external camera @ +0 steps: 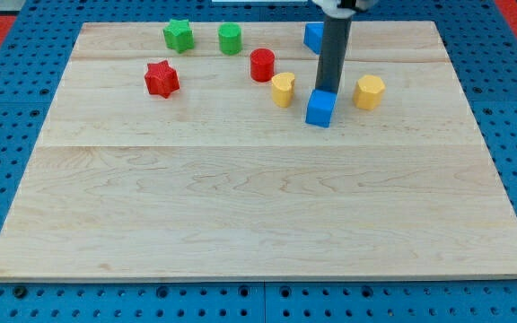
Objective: Move blue triangle a bit down
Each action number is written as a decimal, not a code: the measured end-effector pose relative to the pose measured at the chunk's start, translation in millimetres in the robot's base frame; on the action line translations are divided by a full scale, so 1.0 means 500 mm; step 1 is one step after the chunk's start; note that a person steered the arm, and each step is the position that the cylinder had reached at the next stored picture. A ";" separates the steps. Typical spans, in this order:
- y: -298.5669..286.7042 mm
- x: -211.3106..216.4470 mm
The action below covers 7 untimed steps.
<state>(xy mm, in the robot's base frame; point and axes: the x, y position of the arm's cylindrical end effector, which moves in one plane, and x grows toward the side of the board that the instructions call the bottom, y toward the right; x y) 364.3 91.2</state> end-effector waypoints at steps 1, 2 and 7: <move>0.000 0.088; -0.013 0.125; 0.134 -0.346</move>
<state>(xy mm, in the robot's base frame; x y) 191.4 158.2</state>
